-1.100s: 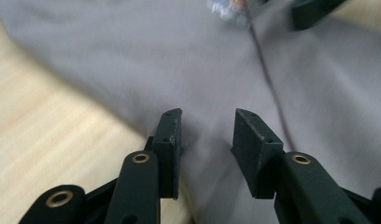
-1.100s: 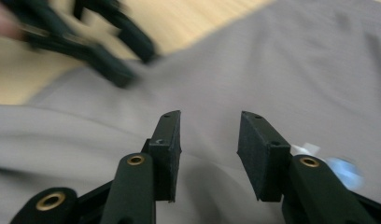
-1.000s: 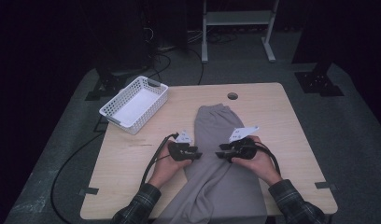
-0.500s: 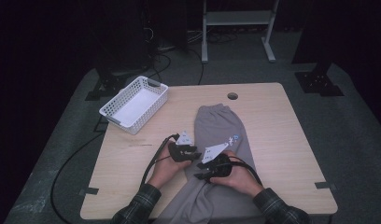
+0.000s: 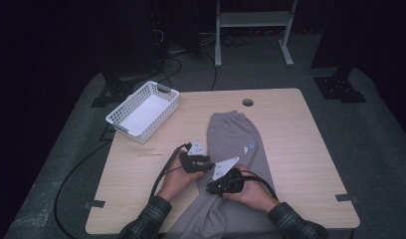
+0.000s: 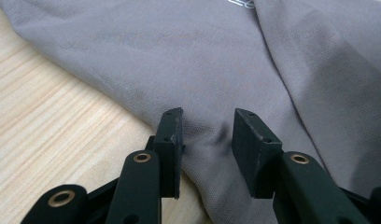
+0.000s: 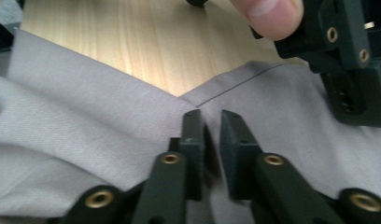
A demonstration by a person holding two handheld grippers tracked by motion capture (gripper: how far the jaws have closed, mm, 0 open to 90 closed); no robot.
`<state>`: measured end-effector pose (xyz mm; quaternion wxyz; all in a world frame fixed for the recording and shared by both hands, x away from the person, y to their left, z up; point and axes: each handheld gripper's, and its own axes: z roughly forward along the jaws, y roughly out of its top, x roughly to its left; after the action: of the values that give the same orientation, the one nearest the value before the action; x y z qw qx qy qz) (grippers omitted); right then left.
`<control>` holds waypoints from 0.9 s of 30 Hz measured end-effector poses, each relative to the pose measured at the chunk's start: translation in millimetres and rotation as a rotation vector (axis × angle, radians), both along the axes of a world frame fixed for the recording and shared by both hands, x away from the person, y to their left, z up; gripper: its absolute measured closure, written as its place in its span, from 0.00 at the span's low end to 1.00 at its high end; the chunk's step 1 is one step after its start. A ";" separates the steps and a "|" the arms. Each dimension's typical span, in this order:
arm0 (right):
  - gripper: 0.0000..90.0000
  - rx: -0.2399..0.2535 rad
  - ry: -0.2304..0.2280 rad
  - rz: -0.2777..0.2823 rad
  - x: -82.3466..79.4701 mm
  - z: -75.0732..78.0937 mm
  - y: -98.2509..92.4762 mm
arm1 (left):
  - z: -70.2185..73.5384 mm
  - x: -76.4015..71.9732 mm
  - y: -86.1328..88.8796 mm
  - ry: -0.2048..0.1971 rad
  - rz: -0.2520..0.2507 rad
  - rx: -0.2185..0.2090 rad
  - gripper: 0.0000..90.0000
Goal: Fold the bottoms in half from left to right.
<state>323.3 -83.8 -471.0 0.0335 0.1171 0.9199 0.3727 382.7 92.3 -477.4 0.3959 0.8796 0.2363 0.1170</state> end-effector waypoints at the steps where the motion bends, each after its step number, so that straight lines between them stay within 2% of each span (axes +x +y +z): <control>1: 0.92 0.001 0.012 -0.001 -0.4 0.1 0.0 | 0.3 -0.3 -0.6 -0.003 -0.001 0.007 0.70; 5: 0.99 -0.008 0.010 -0.001 -1.0 1.5 -1.0 | 0.3 -0.6 -1.1 -0.007 -0.001 0.010 0.70; 10: 1.00 0.019 0.046 -0.018 0.6 3.8 -5.2 | -0.2 -0.4 -1.2 -0.012 -0.002 0.005 0.70; 16: 1.00 0.046 0.035 -0.037 1.5 14.2 -17.4 | 0.1 -0.5 -0.8 -0.008 -0.003 0.008 0.70; 22: 1.00 0.075 0.051 -0.083 -0.2 23.2 -36.9 | -0.1 -0.4 -0.6 -0.008 -0.004 0.006 0.70; 24: 0.99 0.092 0.039 -0.086 -0.3 24.0 -39.2 | -0.1 -0.3 -0.6 -0.007 -0.004 0.005 0.70; 27: 0.82 0.082 0.032 -0.070 -1.0 21.8 -31.1 | 0.0 -0.3 -0.6 -0.007 -0.004 0.007 0.70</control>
<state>322.3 -114.9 -449.2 0.0269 0.1566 0.8997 0.4065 382.4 91.7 -477.4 0.3940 0.8810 0.2329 0.1199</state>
